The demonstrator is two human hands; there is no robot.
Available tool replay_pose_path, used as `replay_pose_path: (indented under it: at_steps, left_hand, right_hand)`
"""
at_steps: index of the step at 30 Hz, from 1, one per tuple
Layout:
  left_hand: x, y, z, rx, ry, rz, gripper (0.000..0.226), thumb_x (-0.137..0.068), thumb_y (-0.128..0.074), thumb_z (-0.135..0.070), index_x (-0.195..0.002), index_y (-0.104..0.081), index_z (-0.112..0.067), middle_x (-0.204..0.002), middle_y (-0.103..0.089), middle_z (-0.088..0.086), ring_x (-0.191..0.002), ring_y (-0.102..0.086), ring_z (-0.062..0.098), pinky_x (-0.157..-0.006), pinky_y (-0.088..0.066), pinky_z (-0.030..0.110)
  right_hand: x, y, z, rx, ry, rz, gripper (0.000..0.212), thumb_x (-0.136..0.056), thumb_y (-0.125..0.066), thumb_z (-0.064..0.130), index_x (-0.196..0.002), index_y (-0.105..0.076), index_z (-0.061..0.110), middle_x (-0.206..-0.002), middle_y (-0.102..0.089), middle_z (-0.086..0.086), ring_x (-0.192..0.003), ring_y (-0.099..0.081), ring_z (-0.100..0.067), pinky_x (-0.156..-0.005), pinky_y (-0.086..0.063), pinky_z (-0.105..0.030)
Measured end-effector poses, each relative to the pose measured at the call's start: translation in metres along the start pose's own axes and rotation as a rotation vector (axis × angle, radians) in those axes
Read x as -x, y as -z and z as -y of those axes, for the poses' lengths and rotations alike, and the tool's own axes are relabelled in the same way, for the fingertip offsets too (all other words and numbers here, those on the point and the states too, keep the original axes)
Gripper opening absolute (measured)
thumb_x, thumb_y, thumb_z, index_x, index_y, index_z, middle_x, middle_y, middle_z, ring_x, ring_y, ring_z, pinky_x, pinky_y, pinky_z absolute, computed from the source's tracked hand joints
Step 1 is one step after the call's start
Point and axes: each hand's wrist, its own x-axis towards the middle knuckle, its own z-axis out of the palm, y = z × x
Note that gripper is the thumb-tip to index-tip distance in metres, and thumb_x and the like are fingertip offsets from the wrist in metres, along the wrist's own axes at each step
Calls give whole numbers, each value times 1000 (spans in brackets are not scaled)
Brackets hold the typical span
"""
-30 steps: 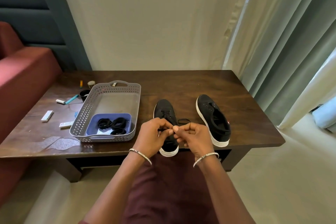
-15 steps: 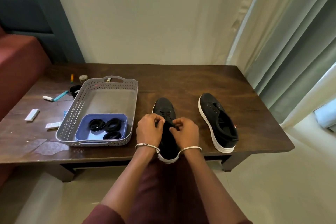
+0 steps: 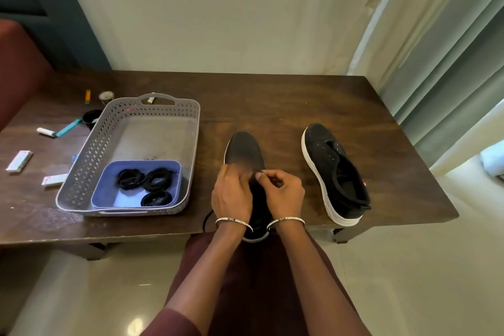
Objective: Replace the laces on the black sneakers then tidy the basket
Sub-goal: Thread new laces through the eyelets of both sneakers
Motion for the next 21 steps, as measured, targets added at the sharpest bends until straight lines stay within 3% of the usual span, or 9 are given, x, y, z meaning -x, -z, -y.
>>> replay_pose_path:
  at_steps: [4, 9, 13, 18, 21]
  left_hand:
    - [1, -3, -5, -78, -1, 19, 11, -100, -53, -21, -97, -63, -17, -108, -58, 1, -86, -61, 27, -70, -45, 40]
    - [3, -4, -10, -265, -32, 49, 14, -103, -46, -25, -102, -57, -16, -113, -52, 4, -85, -60, 30, -64, -35, 37]
    - [2, -5, -13, -363, -45, 73, 17, -104, -42, -27, -107, -55, -15, -116, -51, 6, -87, -62, 30, -62, -33, 37]
    - [2, -6, -14, -461, -75, 113, 21, -104, -41, -23, -116, -54, -13, -127, -49, 7, -92, -63, 29, -62, -34, 35]
    - [-1, -6, -15, -349, -18, 100, 16, -103, -46, -23, -106, -60, -15, -118, -54, 5, -89, -63, 31, -64, -36, 37]
  right_hand:
    - [-6, 1, -5, -115, -95, 44, 6, -82, -77, 18, -77, -78, 19, -73, -75, 3, -72, -70, -10, -73, -56, -31]
    - [-9, 2, -8, -243, -189, 112, 8, -84, -74, 14, -77, -78, 14, -77, -76, -5, -82, -72, -25, -83, -59, -46]
    - [-11, 2, -9, -307, -239, 141, 11, -84, -72, 10, -75, -77, 11, -80, -75, -12, -80, -69, -24, -86, -57, -50]
    - [-11, 4, -6, -321, -259, 172, 15, -85, -71, 8, -73, -77, 14, -78, -75, -12, -78, -68, -23, -83, -57, -45]
    - [-13, 7, -4, -335, -274, 170, 16, -89, -67, 8, -76, -76, 11, -65, -70, 1, -64, -62, -9, -66, -52, -26]
